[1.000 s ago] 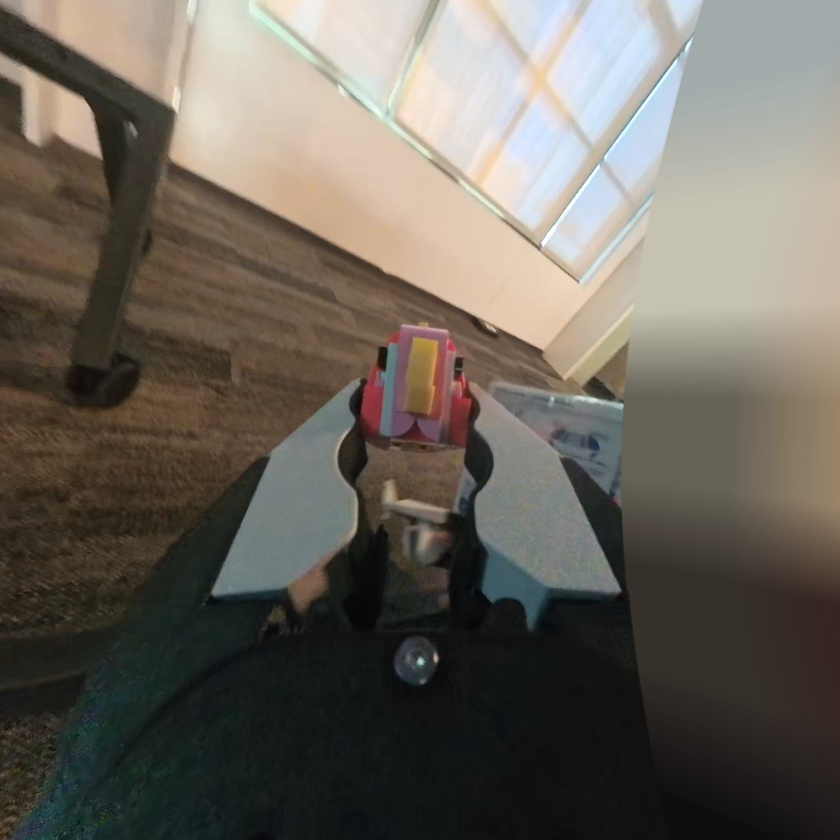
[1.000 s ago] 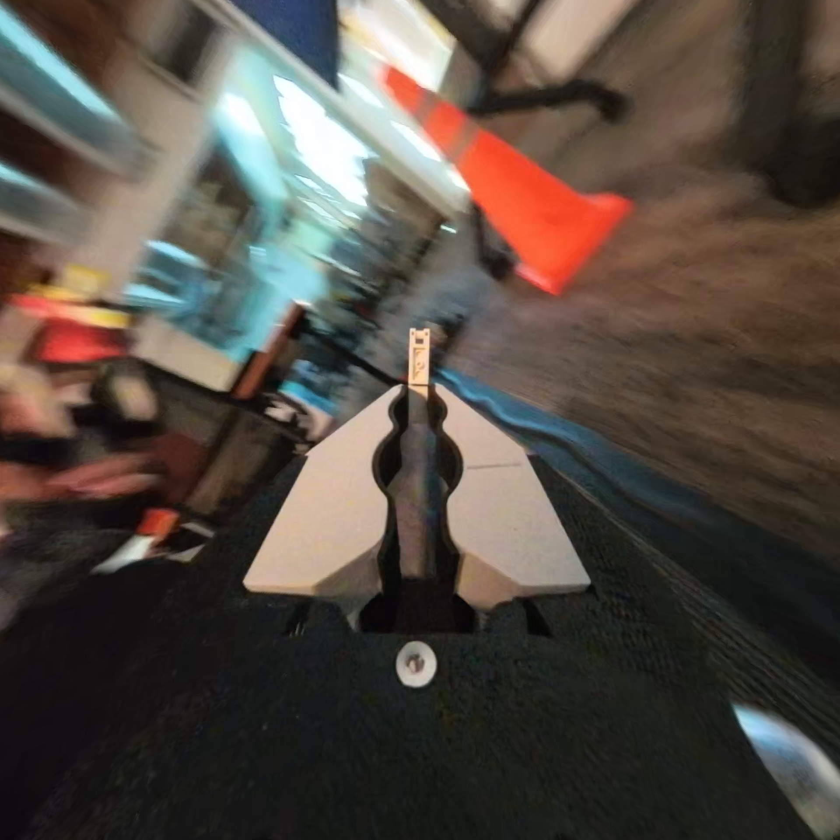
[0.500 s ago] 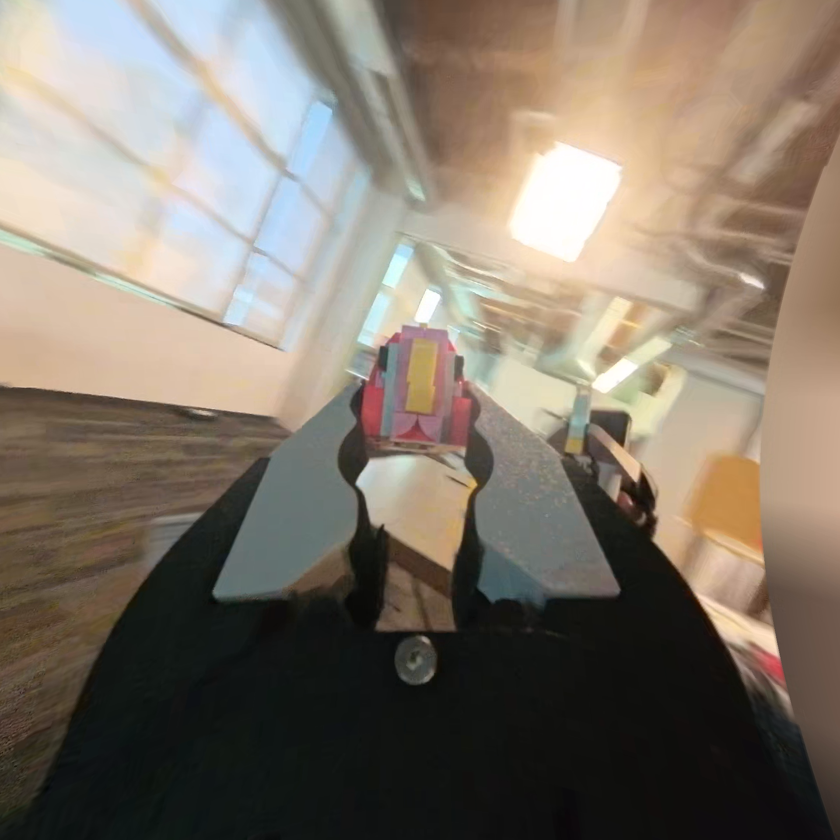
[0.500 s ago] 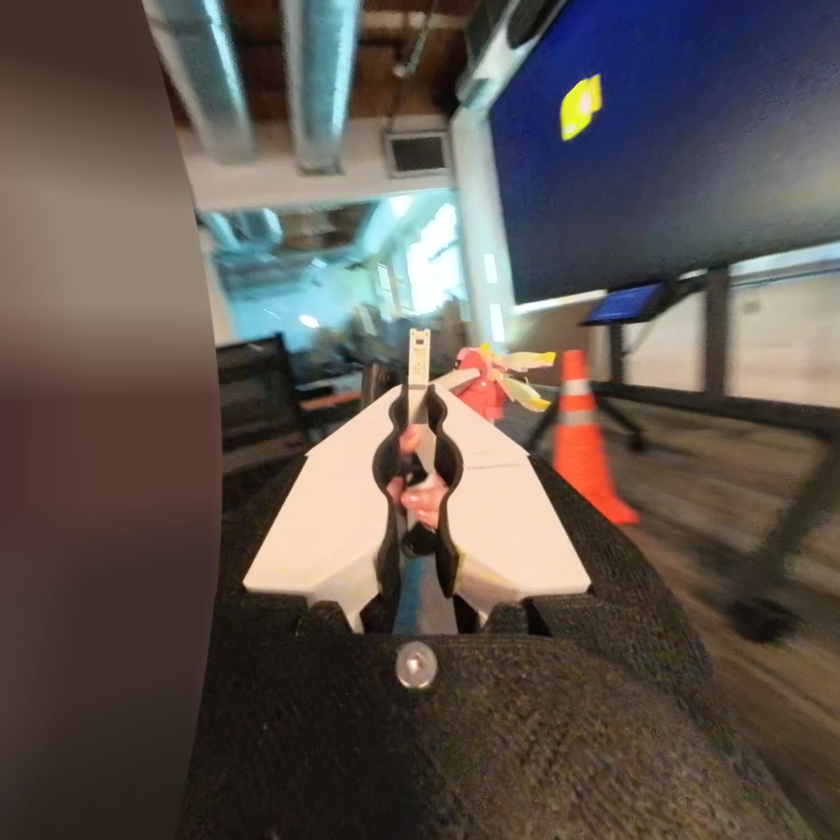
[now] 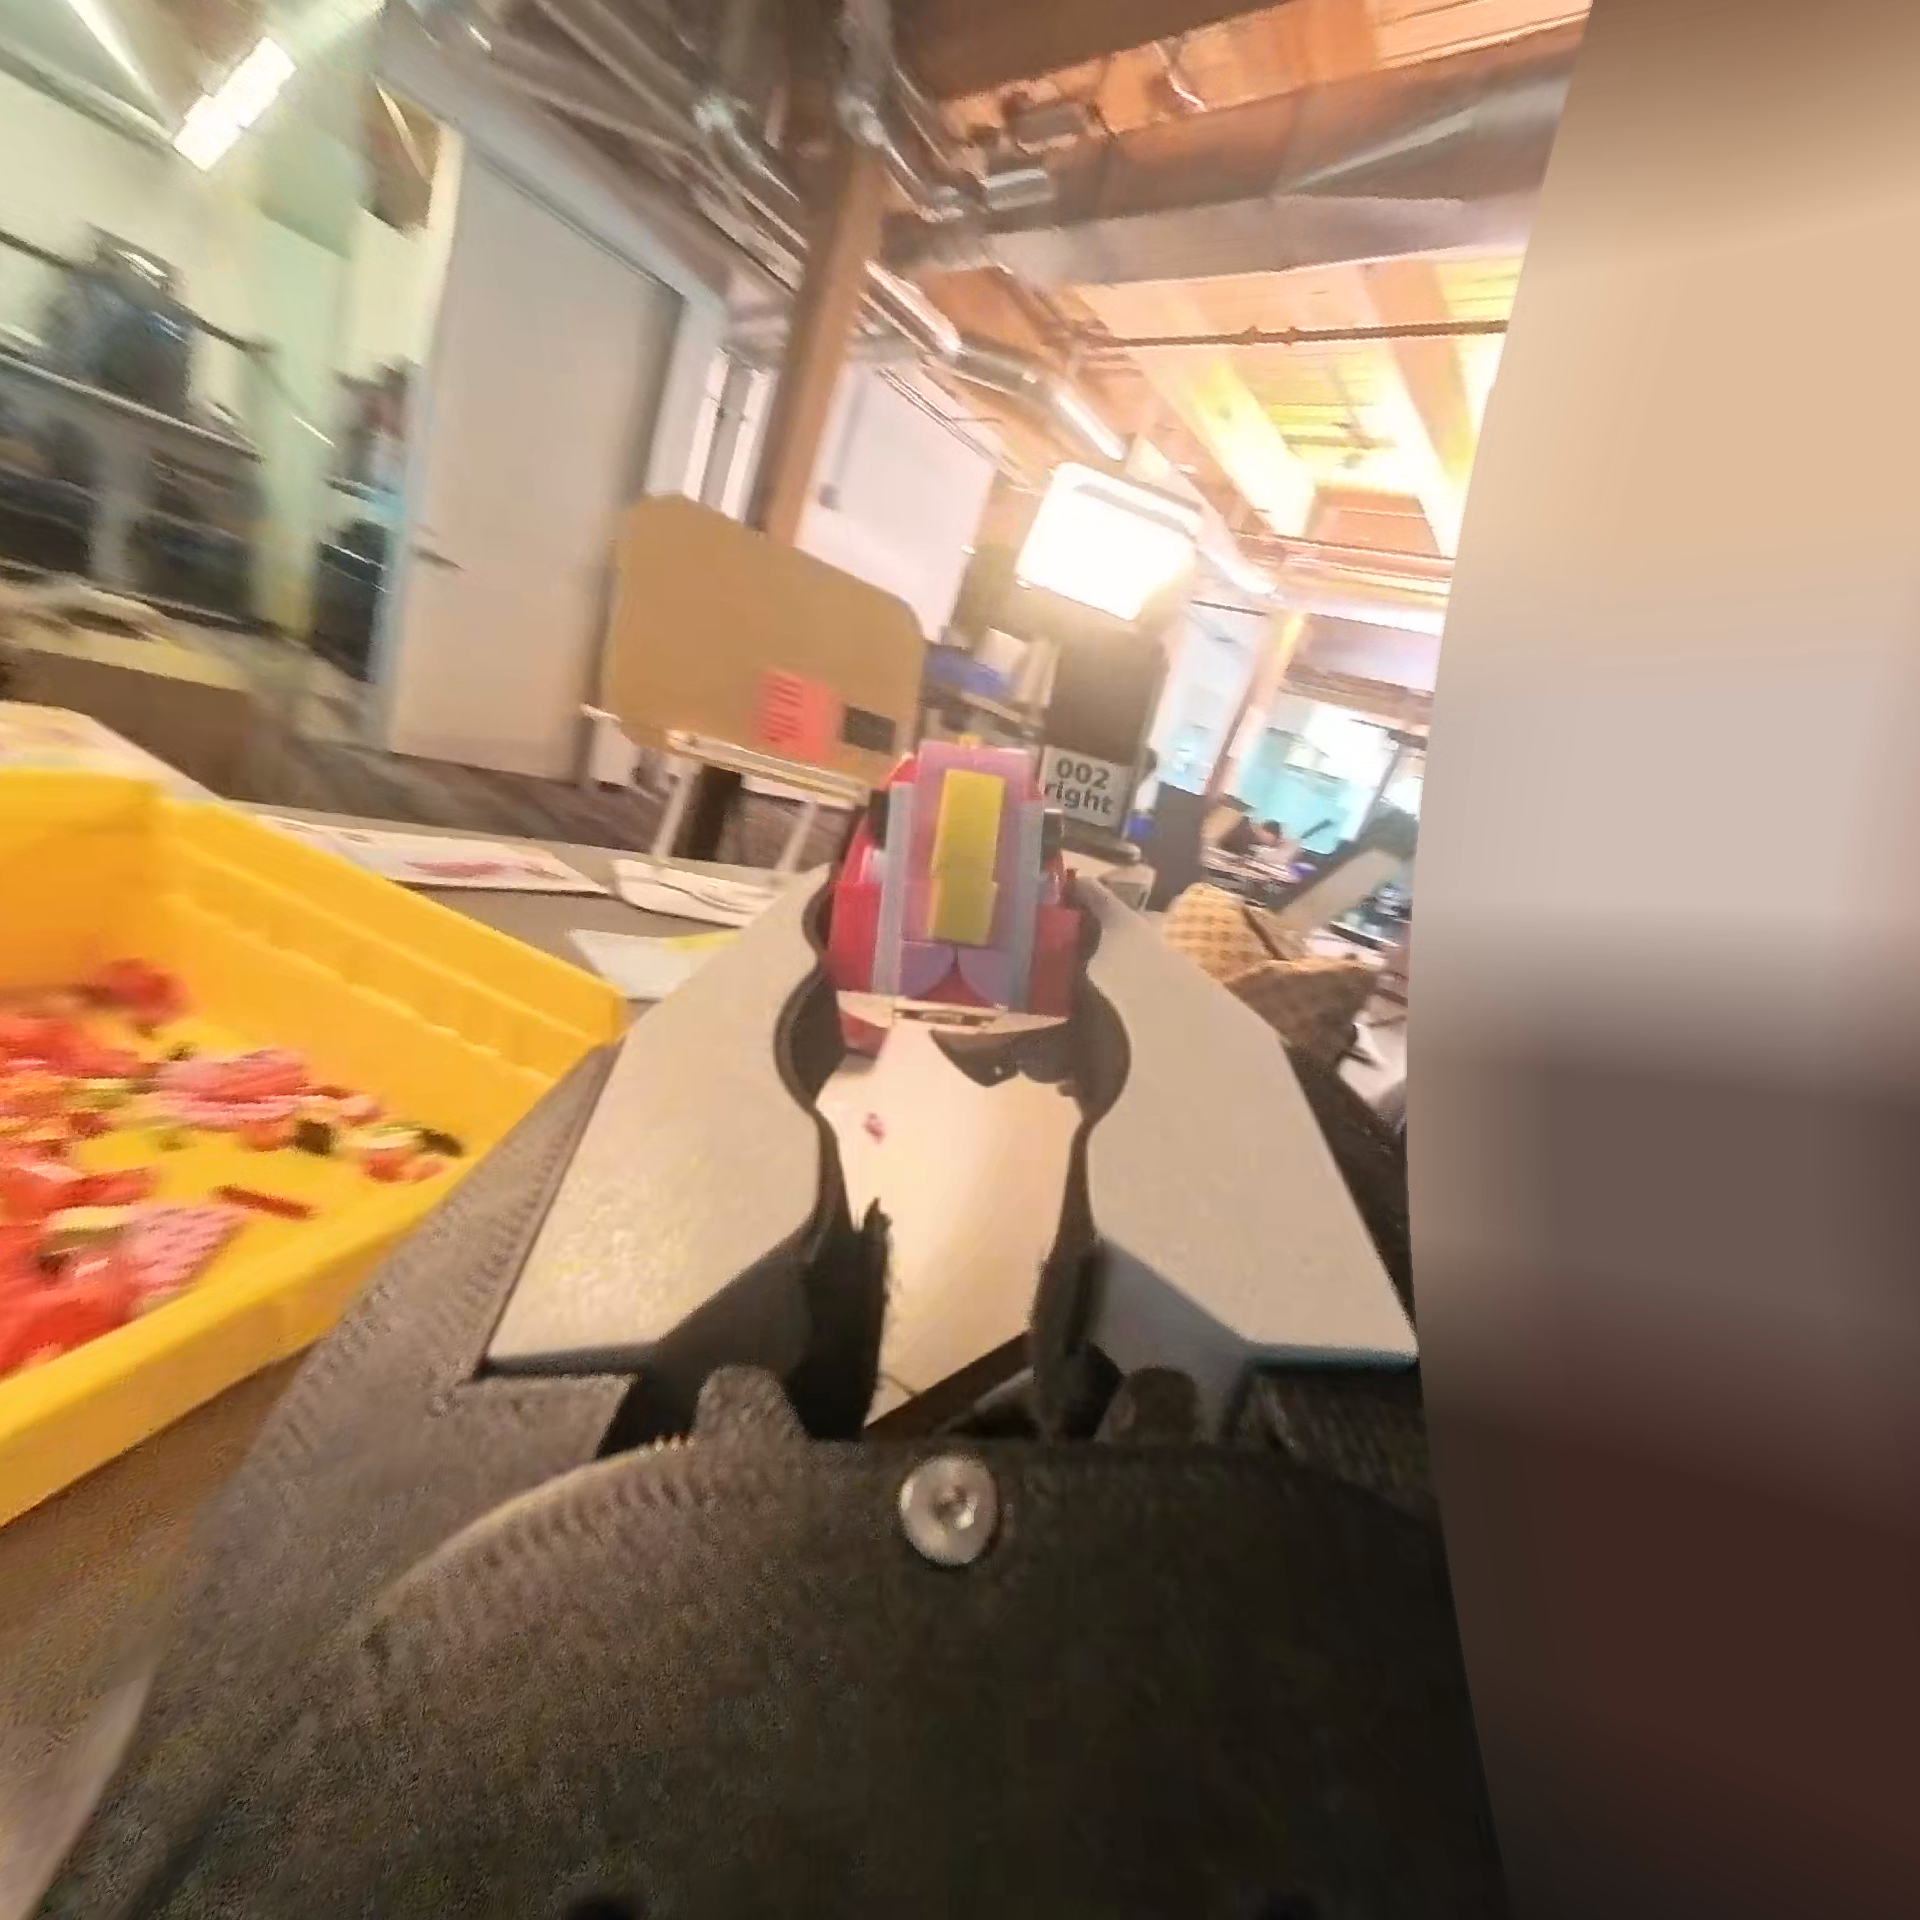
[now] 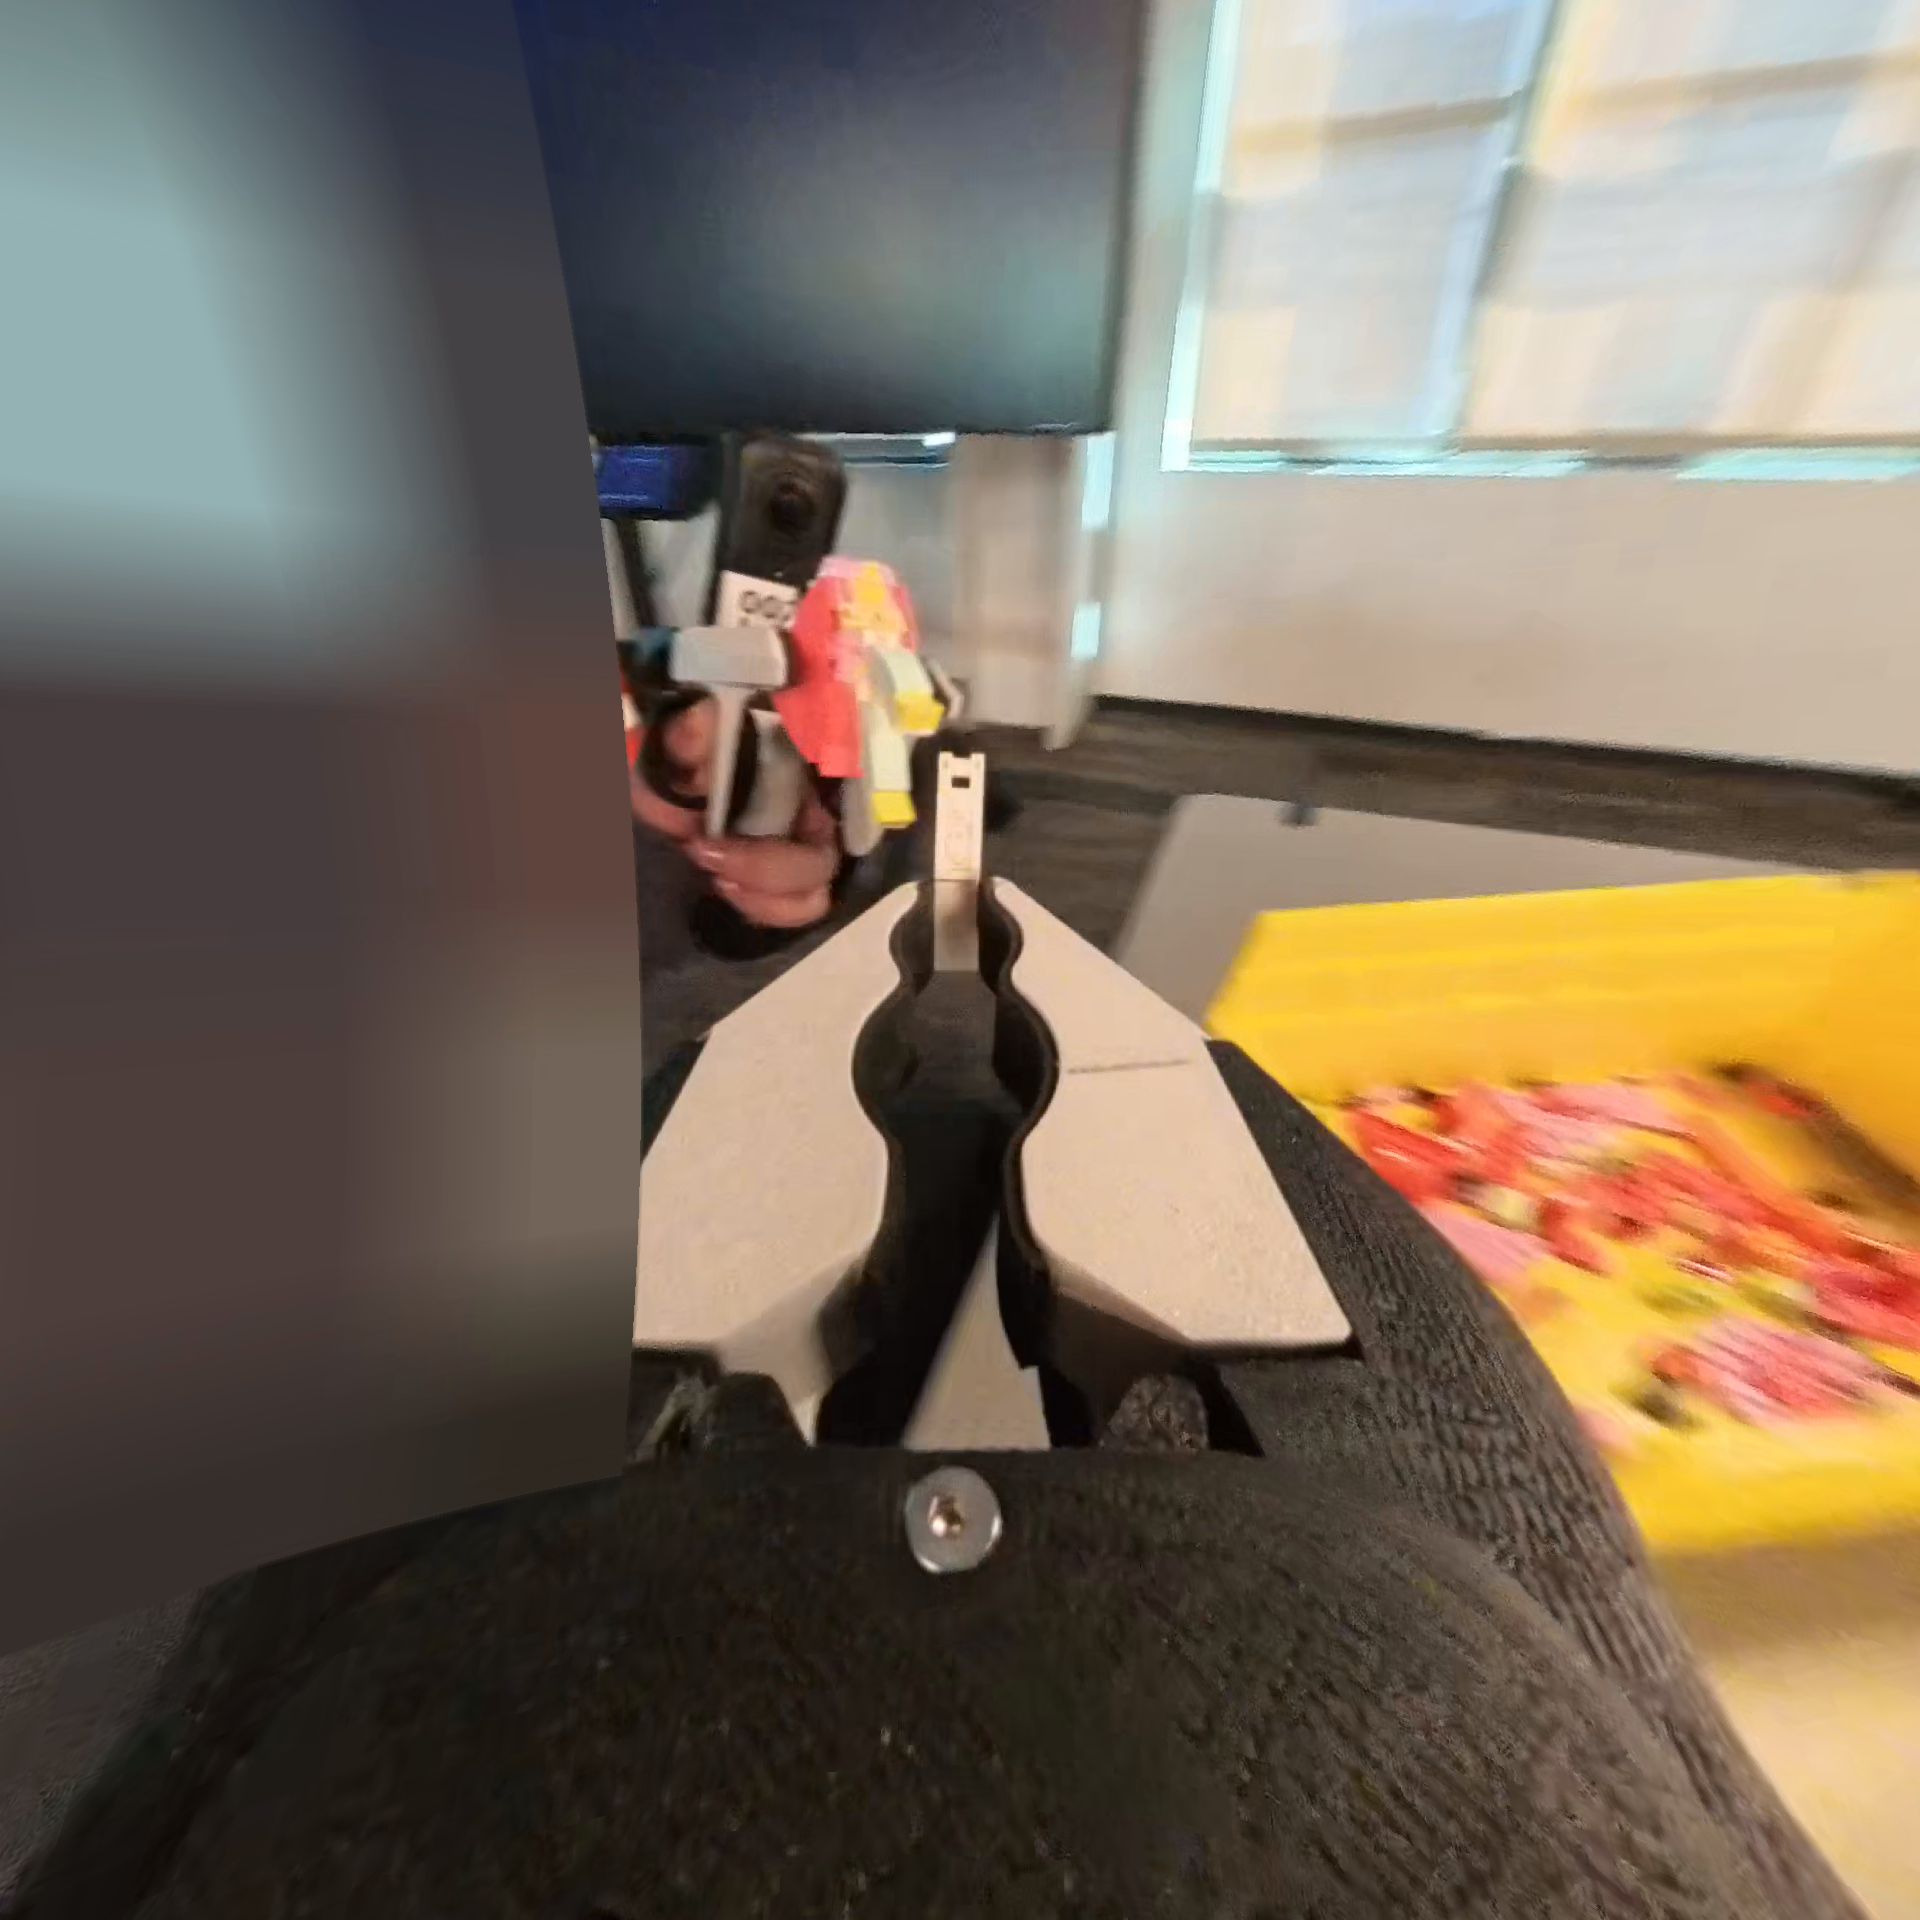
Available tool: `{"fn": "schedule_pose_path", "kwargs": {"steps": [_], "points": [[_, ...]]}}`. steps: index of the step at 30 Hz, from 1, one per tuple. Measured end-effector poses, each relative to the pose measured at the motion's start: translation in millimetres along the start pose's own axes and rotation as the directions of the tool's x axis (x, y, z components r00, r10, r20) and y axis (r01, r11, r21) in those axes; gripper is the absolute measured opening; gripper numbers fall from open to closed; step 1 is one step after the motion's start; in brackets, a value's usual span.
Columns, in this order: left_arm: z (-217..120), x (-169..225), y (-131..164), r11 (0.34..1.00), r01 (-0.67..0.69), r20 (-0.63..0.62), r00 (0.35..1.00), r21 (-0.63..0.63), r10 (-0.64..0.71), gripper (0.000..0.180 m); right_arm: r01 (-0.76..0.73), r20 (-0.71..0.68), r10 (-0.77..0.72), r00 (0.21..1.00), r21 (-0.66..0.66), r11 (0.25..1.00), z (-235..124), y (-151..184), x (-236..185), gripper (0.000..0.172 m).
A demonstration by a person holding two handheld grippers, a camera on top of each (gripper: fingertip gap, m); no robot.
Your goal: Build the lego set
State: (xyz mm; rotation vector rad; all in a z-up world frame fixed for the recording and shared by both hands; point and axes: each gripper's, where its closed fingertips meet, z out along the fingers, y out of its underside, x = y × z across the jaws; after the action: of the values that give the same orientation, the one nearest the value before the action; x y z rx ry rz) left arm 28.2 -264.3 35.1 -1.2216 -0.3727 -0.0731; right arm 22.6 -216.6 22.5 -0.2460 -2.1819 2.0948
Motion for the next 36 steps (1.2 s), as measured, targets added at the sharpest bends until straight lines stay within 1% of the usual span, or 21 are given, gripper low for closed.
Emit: {"fn": "schedule_pose_path", "kwargs": {"steps": [1,2,3,4,5,6,8,9,10,13,14,15,16,20,22,24,27,29,33,34,36], "points": [[12.8,-4.4,6.1,0.999,0.032,-0.036,0.999,-0.019,-0.033,0.038,0.069,-0.096,-0.067,0.993,0.010,0.998,-14.0,1.4,12.5,0.006],[25.5,-9.1,12.6,0.997,0.063,-0.067,0.996,-0.038,-0.065,0.038,0.174,-0.206,-0.167,0.964,0.014,0.985,-29.3,0.7,25.1,0.006],[38.6,-13.4,19.7,0.993,0.097,-0.098,0.990,-0.060,-0.103,0.039,0.310,-0.336,-0.294,0.895,-0.007,0.951,-46.8,-2.4,38.4,0.006],[51.6,-16.4,27.6,0.987,0.137,-0.133,0.980,-0.086,-0.148,0.039,0.455,-0.457,-0.439,0.773,-0.083,0.887,-65.7,-5.2,50.7,0.006],[64.7,-18.2,35.5,0.979,0.174,-0.171,0.967,-0.110,-0.191,0.042,0.582,-0.521,-0.598,0.609,-0.218,0.783,-82.8,-5.3,58.9,0.006],[77.8,-19.3,43.4,0.969,0.209,-0.206,0.950,-0.131,-0.233,0.039,0.665,-0.533,-0.741,0.409,-0.382,0.642,-98.9,-4.9,65.8,0.006],[105.0,-21.0,60.5,0.942,0.281,-0.263,0.910,-0.182,-0.322,0.039,0.695,-0.430,-0.903,-0.006,-0.651,0.306,-128.0,-9.1,71.0,0.006],[118.6,-20.7,69.8,0.921,0.322,-0.285,0.881,-0.220,-0.376,0.039,0.666,-0.347,-0.924,-0.164,-0.730,0.156,-138.6,-8.7,70.4,0.006],[131.8,-19.8,78.8,0.897,0.359,-0.303,0.851,-0.259,-0.428,0.039,0.622,-0.267,-0.927,-0.265,-0.781,0.047,-148.4,-5.5,71.4,0.006],[165.9,-16.6,104.4,0.824,0.436,-0.327,0.768,-0.363,-0.550,0.039,0.511,-0.096,-0.893,-0.441,-0.844,-0.162,-176.3,6.6,75.5,0.006],[175.5,-15.3,113.8,0.797,0.450,-0.329,0.742,-0.402,-0.585,0.043,0.474,-0.038,-0.879,-0.475,-0.852,-0.220,-184.7,13.0,77.7,0.006],[184.4,-14.1,124.9,0.770,0.457,-0.325,0.719,-0.445,-0.615,0.039,0.443,0.007,-0.869,-0.494,-0.859,-0.258,-193.7,20.1,80.5,0.006],[192.7,-13.4,136.7,0.745,0.460,-0.317,0.701,-0.484,-0.639,0.039,0.422,0.032,-0.868,-0.496,-0.865,-0.273,-203.0,27.8,83.9,0.006],[220.7,-13.7,181.1,0.630,0.498,-0.260,0.623,-0.596,-0.738,0.038,0.405,0.034,-0.901,-0.433,-0.886,-0.228,-236.9,66.2,95.8,0.007],[232.2,-20.8,199.7,0.636,0.478,-0.219,0.669,-0.606,-0.710,0.038,0.401,0.030,-0.919,-0.392,-0.894,-0.200,-251.3,87.2,98.6,0.006],[240.2,-20.4,206.7,0.614,0.477,-0.216,0.652,-0.629,-0.727,0.038,0.409,-0.004,-0.940,-0.342,-0.901,-0.145,-265.5,104.2,101.5,0.006],[247.5,-9.3,217.5,0.589,0.447,-0.224,0.636,-0.674,-0.739,0.038,0.435,-0.096,-0.950,-0.298,-0.899,-0.046,-277.8,105.2,98.4,0.007],[251.1,2.3,218.2,0.597,0.418,-0.246,0.639,-0.684,-0.729,0.038,0.422,-0.103,-0.949,-0.298,-0.906,-0.034,-287.5,107.3,98.0,0.006],[264.5,15.5,235.8,0.650,0.282,-0.277,0.734,-0.706,-0.620,0.038,0.421,-0.096,-0.954,-0.283,-0.906,-0.033,-302.9,115.9,90.5,0.006],[268.1,18.6,243.3,0.650,0.252,-0.284,0.746,-0.717,-0.602,0.039,0.419,-0.094,-0.956,-0.279,-0.907,-0.033,-308.2,118.6,88.5,0.006],[274.0,23.5,256.3,0.623,0.242,-0.279,0.735,-0.744,-0.619,0.039,0.420,-0.080,-0.961,-0.265,-0.907,-0.040,-319.1,126.6,84.1,0.006]]}}
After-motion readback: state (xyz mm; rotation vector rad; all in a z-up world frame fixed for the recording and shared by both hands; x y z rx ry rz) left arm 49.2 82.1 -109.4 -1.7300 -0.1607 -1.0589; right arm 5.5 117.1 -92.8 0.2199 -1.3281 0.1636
